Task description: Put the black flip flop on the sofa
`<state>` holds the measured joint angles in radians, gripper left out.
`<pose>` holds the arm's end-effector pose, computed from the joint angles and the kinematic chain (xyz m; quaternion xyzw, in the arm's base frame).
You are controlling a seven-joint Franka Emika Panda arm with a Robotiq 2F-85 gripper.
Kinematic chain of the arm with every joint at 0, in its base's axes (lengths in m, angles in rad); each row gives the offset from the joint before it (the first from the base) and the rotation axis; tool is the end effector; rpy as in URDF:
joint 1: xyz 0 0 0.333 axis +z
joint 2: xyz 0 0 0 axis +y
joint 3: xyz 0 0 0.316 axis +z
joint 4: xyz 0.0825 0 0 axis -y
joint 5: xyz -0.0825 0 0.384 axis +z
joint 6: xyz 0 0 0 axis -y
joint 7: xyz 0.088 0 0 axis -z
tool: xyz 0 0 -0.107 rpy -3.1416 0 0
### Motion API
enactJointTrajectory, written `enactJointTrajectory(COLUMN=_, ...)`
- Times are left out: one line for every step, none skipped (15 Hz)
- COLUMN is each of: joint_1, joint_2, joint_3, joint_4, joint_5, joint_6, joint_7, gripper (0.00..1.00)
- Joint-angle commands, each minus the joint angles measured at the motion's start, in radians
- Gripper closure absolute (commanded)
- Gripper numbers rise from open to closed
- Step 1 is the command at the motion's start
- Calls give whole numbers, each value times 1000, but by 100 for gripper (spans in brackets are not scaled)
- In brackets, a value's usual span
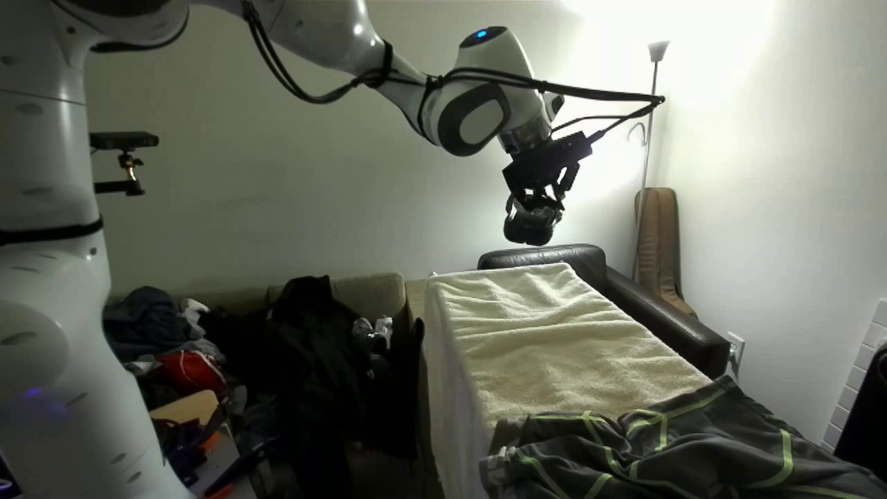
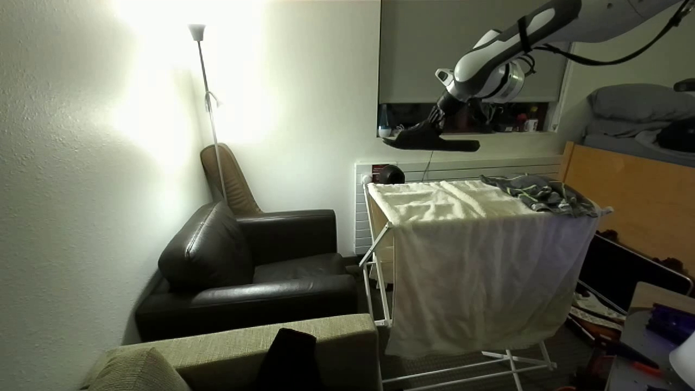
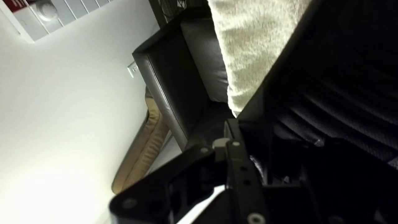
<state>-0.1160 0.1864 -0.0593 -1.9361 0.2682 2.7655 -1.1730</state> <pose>0.6322 -0.1213 0.4634 0.8740 0.3620 0.2957 0.1327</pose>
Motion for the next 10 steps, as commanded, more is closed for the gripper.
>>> enactJointTrajectory(joint_1=-17, joint_2=33, joint_3=56, joint_4=114, joint_5=100, joint_6=-74, joint_7=-119, gripper=98)
enactJointTrajectory(joint_1=-15, joint_2=43, joint_3=66, joint_4=144, joint_5=109, joint_6=-91, joint_7=-135, gripper=98)
enactJointTrajectory(joint_1=-13, joint_2=56, joint_3=75, joint_4=173, joint_5=112, joint_6=-109, joint_7=-146, gripper=98)
enactJointTrajectory(joint_1=-12, joint_2=69, joint_3=84, joint_4=204, joint_5=115, joint_6=-128, joint_7=-156, gripper=98)
enactJointTrajectory(joint_1=-13, joint_2=83, joint_3=94, joint_4=233, joint_5=118, joint_6=-145, joint_7=-165, gripper=98)
enactJointTrajectory(joint_1=-34, joint_2=98, joint_3=127, joint_4=267, joint_5=110, joint_6=-165, joint_7=-168, gripper=98)
enactJointTrajectory(joint_1=-39, joint_2=115, joint_3=143, joint_4=300, joint_5=120, joint_6=-183, joint_7=-187, gripper=98)
enactJointTrajectory(joint_1=-44, joint_2=130, joint_3=158, joint_4=330, joint_5=125, joint_6=-197, joint_7=-203, gripper=98)
enactJointTrajectory(joint_1=-49, joint_2=144, joint_3=174, joint_4=357, joint_5=128, joint_6=-210, joint_7=-217, gripper=98)
enactJointTrajectory(joint_1=-56, joint_2=154, joint_3=187, joint_4=376, joint_5=134, joint_6=-220, joint_7=-237, gripper=98)
